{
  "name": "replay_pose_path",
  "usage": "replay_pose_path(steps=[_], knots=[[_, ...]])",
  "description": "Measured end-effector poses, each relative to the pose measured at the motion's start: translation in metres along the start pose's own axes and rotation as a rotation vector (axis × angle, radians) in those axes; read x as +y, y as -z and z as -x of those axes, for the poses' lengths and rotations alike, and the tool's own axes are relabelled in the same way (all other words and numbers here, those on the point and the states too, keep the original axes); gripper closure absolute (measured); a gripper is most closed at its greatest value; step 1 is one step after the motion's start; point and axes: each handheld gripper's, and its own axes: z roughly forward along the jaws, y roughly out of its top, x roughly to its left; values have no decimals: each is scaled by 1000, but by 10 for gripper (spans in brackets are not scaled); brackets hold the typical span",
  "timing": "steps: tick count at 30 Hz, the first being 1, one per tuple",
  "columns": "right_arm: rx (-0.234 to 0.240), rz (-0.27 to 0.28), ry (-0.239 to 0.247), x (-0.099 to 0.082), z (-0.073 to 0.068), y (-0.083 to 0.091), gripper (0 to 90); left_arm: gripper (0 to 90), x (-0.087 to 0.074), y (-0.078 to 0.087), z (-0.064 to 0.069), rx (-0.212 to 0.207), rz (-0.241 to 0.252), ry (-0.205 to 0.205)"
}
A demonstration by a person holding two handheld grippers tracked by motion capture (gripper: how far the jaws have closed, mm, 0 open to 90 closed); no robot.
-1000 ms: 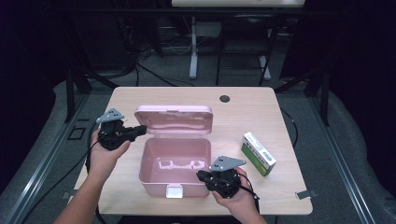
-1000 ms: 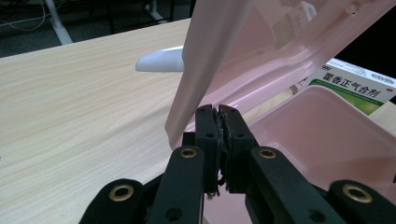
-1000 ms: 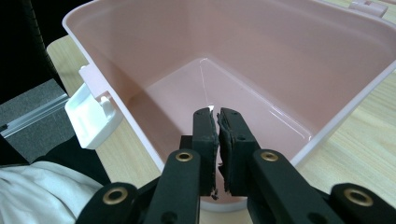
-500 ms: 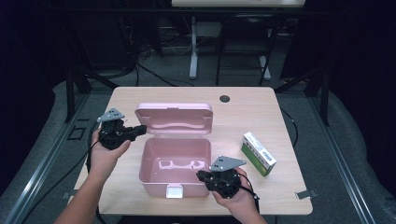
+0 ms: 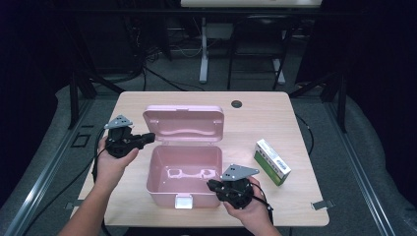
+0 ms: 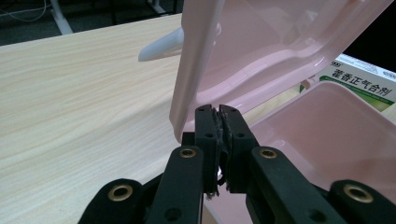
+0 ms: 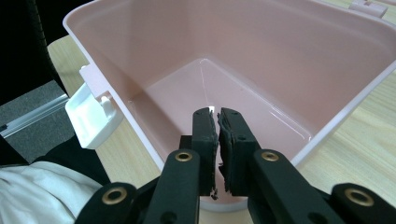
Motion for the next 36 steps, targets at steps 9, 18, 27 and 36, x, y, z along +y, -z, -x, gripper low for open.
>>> replay_pose_path(steps=[9,18,27,36], knots=[[-2,-1,0,0,0,0,848,854,-6,-3,-3,15,-17,10],[-1,2,-1,-1,0,0,847,831,-14,-13,-5,29,-53,-5],[3,2,-1,-1,0,0,847,816,-23,-20,-10,32,-63,18],[3,4,-1,-1,0,0,846,821,-25,-23,-9,15,-67,37]])
